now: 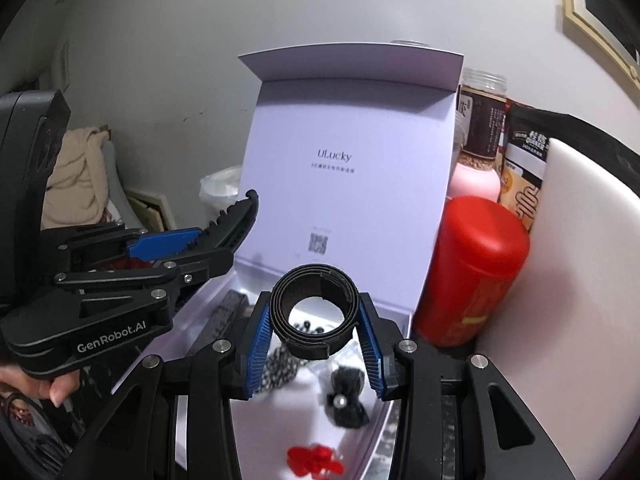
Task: Organize rigid objects
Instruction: 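Carry the hair claw and strap with both tools over the gift box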
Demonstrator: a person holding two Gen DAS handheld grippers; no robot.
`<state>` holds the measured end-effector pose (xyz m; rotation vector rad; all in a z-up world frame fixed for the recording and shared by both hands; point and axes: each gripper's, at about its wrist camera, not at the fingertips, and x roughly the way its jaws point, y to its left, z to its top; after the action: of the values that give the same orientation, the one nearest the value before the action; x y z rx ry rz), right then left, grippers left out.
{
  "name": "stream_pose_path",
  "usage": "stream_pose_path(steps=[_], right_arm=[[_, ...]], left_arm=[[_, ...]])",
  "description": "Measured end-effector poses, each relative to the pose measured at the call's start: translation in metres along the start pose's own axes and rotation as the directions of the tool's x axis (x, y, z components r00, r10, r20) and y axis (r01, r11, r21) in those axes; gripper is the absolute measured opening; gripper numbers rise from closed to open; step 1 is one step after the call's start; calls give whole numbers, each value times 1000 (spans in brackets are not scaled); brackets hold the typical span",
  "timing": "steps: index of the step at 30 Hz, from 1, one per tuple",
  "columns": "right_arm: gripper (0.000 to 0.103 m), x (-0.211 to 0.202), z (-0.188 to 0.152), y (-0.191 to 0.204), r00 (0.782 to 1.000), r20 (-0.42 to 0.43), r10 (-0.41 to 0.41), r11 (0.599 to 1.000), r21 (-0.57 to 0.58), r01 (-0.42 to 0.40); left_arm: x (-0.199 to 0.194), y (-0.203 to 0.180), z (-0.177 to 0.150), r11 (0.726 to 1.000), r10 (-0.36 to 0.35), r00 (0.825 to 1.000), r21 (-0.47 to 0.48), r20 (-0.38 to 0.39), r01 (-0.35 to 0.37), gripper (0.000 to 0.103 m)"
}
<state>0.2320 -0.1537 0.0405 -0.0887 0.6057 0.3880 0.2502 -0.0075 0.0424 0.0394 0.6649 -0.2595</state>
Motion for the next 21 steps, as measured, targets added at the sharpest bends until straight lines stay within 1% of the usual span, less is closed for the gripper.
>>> stream_pose_path(steps=[3,6,10,21], right_arm=[[40,7,6,-4,1000,4,8,1000,7,-8],[40,14,10,-9,1000,2,14,1000,19,-14],[40,24,9,-15,1000,-15,11,1000,29,-11],[40,46,-7,-28,996,-93,-10,998,55,15]], left_arm=[[3,2,5,1000,0,1000,-5,19,1,29],[9,4,8,1000,-10,1000,-11,18,10,29],[14,3,4,1000,-8,1000,3,0,8,29],[34,-9,-3,998,-10,998,54,-59,13,29]])
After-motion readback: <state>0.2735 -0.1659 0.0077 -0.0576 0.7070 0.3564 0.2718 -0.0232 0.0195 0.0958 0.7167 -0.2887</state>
